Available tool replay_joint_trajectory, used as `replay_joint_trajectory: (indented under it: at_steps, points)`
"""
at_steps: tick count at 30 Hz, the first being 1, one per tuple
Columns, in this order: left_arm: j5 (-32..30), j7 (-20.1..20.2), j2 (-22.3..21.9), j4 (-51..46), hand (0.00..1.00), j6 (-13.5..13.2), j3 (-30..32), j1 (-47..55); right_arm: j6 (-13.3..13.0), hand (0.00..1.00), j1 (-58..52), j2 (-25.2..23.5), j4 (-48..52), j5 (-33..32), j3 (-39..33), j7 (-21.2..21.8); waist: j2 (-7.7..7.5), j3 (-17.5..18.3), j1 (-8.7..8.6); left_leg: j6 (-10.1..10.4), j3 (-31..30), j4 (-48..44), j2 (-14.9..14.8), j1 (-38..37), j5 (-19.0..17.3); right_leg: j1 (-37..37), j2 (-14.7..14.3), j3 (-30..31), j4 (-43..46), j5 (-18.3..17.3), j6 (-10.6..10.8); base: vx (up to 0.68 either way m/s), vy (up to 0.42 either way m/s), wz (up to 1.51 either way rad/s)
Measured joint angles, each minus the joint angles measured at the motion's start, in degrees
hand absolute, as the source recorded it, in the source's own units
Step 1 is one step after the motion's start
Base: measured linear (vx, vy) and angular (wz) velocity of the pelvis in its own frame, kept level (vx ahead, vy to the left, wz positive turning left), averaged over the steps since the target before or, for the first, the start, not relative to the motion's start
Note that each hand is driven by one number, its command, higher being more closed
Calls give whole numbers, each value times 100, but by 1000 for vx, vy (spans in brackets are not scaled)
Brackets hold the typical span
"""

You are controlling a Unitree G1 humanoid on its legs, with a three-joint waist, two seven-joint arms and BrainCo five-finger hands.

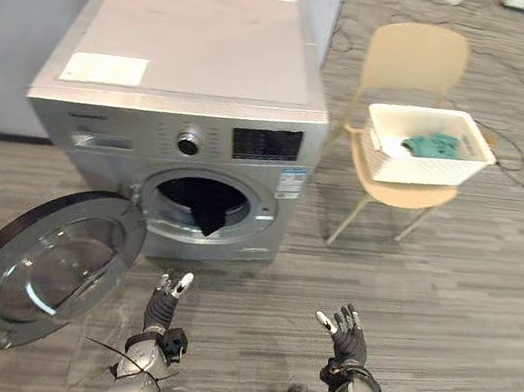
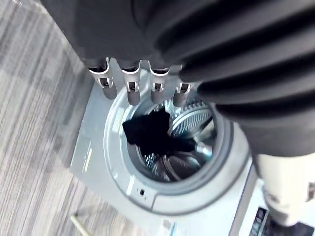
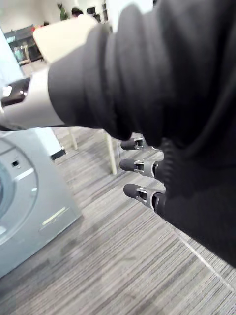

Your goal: Pick up the laundry basket with both hands and put the clothes into the washing machine.

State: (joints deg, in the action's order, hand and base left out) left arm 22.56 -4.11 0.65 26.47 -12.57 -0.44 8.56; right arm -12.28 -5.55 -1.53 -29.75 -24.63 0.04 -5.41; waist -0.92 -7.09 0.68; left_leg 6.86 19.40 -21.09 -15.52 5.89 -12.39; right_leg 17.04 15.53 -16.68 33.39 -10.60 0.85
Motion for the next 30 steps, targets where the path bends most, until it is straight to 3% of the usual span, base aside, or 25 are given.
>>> replay_joint_trajectory:
  at_steps: [2,3,4,5,6,8,9,10,11,12,13,14,15,16,18,21,22,24,25,26,28,29,30]
  points:
    - [234,3,15,-289,0,-54,-67,29,-53,0,124,56,281,12,-120,-98,-60,34,7,267,181,-228,-349,55,46,-91,486,-337,-139,-60,26,-65,-357,-77]
    - [293,2,25,-365,0,-63,-74,43,-60,0,173,67,356,19,-131,-110,-112,67,14,374,214,-324,-477,58,37,-116,478,-442,-273,-113,326,-56,-428,-98]
    - [409,-14,-4,-370,0,-74,-130,37,-81,0,310,197,429,34,-130,-164,173,75,43,507,183,-313,-865,31,86,-100,35,-585,-391,-171,416,-38,-366,-87]
    - [437,-13,-71,-370,0,-85,-149,61,-96,0,350,273,454,40,-132,-208,296,127,43,532,234,-133,-983,-49,192,-138,52,-985,-375,-271,318,10,-418,-121]
    - [510,-9,-167,-408,0,-165,-236,75,-107,0,442,325,569,41,-126,-229,314,149,75,608,432,240,-1061,-339,460,-195,306,-1632,-177,-320,387,69,-428,-121]
    - [655,-17,-193,-406,0,-194,-232,34,-145,0,632,325,760,44,-107,-235,378,161,33,739,447,381,-1403,-591,764,-1,-50,-1544,66,-319,187,146,-672,-143]
    - [793,-33,-209,-406,0,-194,-212,-26,-195,0,645,309,993,45,22,-237,364,169,16,500,392,41,-1812,-643,1259,39,-586,-1343,65,-458,-78,196,-681,-129]
    - [841,-41,-203,-404,0,-193,-194,-35,-208,0,645,302,1040,46,84,-239,353,168,19,195,386,-228,-1958,-562,1475,-34,-766,-1253,-67,-463,-138,204,-538,-118]
    - [845,-51,-190,-402,0,-194,-165,-41,-220,0,635,281,1098,45,133,-242,347,162,22,-231,343,-632,-2126,-400,1744,-133,-938,-1175,-256,-442,-222,193,-355,-93]
    - [907,-88,-191,-395,0,-197,-172,-39,-269,0,629,234,1176,44,234,-257,313,120,71,-931,46,-1606,-2306,-43,1800,-394,-1206,-990,-630,-367,-344,225,-380,-130]
    - [942,-86,-250,-410,0,-203,-176,35,-286,0,629,302,1295,44,298,-326,305,86,158,-874,-399,-2633,-2055,262,1169,-666,-1418,-671,-965,-271,-436,226,-346,-135]
    - [946,-87,-269,-418,0,-205,-175,54,-298,0,635,341,1353,44,331,-332,318,78,185,-777,-678,-2976,-1813,407,920,-811,-1495,-547,-1147,-222,-464,230,-263,-131]
    - [949,-86,-272,-428,0,-216,-169,133,-317,0,642,399,1451,44,387,-333,338,67,191,-615,-1019,-3351,-1305,640,591,-1101,-1625,-352,-1504,-124,-518,260,-196,-109]
    - [950,-89,-266,-522,0,-240,-154,204,-320,0,666,446,1549,43,488,-331,397,57,225,-481,-1036,-3376,-915,789,293,-1364,-1774,-173,-1829,-32,-568,273,-164,-98]
    - [951,-84,-262,-624,0,-271,-147,270,-368,0,755,450,1590,43,585,-328,493,47,335,-459,-756,-3115,-441,1097,-47,-1651,-1968,27,-2203,28,-595,280,-94,-64]
    - [952,-86,-252,-678,0,-303,-103,261,-371,0,919,448,1592,48,720,-328,511,24,385,-516,-380,-2277,370,1626,-193,-1997,-2046,24,-2621,28,-595,307,-32,-1]
    - [951,-89,-258,-684,0,-303,-103,246,-373,0,1019,448,1592,49,793,-330,517,14,479,-517,-146,-1900,619,1759,-189,-2146,-2061,35,-2803,27,-592,396,20,4]
    - [952,-95,-275,-732,0,-301,-106,239,-378,0,1164,435,1592,53,913,-337,528,19,650,-508,183,-1188,850,1720,-122,-2395,-2108,20,-3011,-17,-499,377,27,-4]
    - [951,-92,-269,-819,0,-308,-108,246,-379,0,1230,382,1583,59,1020,-341,484,30,724,-1298,257,-940,951,1572,-186,-2576,-2114,33,-3043,-142,-302,320,22,10]
    - [952,-94,-265,-801,0,-300,-104,231,-379,0,1235,362,1579,60,1117,-340,407,61,749,-1479,195,-917,1046,1493,-270,-2580,-2032,0,-2844,-233,-168,495,62,24]
    - [951,-93,-288,-792,0,-265,-94,239,-377,0,1258,339,1498,80,1281,-333,398,63,794,-1561,151,-821,1055,1180,-398,-2150,-1818,-57,-1340,-436,145,471,84,28]
    - [943,-99,-242,-787,0,-233,-125,274,-354,0,1273,297,1425,193,1337,-303,359,55,786,-1547,89,-772,1092,889,-484,-1651,-1516,-75,271,-369,553,373,57,22]
    - [943,-103,-206,-782,0,-205,-142,278,-342,0,1264,259,1422,248,1366,-287,330,44,775,-1560,23,-766,1137,741,-506,-1483,-1383,-68,961,-282,753,464,20,49]
